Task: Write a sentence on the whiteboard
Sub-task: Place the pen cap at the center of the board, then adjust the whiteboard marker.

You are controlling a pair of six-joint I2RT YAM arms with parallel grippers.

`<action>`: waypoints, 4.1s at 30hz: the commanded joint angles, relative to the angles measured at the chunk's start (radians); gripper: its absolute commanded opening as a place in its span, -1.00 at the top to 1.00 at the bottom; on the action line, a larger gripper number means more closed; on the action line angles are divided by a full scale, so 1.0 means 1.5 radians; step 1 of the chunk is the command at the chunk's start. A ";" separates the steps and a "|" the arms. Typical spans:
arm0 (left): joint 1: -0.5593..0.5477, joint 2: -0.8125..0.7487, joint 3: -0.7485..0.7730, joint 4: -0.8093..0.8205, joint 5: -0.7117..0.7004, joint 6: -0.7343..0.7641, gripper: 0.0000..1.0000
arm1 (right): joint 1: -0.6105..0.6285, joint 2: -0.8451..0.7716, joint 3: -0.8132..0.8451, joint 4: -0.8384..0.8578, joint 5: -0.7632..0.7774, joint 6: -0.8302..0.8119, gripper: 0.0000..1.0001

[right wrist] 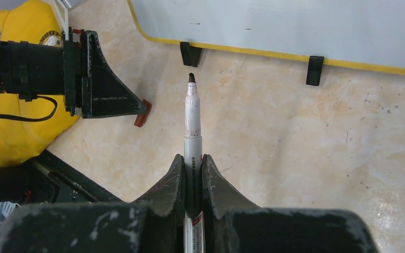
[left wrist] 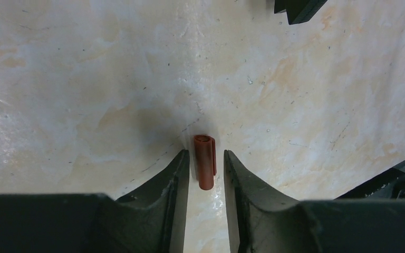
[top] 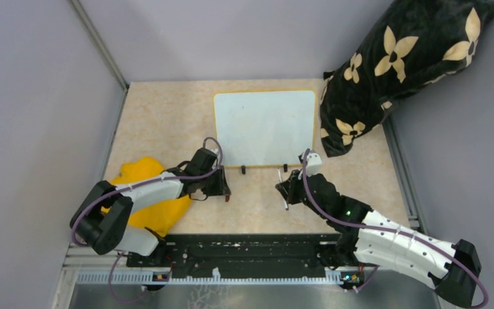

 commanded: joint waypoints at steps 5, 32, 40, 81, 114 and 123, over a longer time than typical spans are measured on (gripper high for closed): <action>-0.001 -0.056 0.002 -0.012 -0.021 -0.011 0.07 | 0.001 -0.002 0.018 0.026 -0.007 -0.011 1.00; 0.000 -0.390 -0.060 0.460 0.402 -0.067 -0.98 | 0.002 0.108 0.145 0.274 -0.434 -0.097 1.00; -0.001 -0.378 -0.068 0.527 0.459 -0.104 -0.71 | 0.002 0.125 0.145 0.311 -0.465 -0.083 1.00; 0.000 -0.327 -0.086 0.604 0.494 -0.168 0.39 | 0.011 0.136 0.131 0.335 -0.489 -0.076 1.00; 0.000 -0.437 -0.060 0.621 0.031 -0.321 1.00 | 0.013 0.113 0.115 0.658 -0.280 0.128 -0.25; 0.000 -0.470 -0.054 0.607 0.026 -0.318 1.00 | 0.013 0.092 0.128 0.619 -0.247 0.112 -0.37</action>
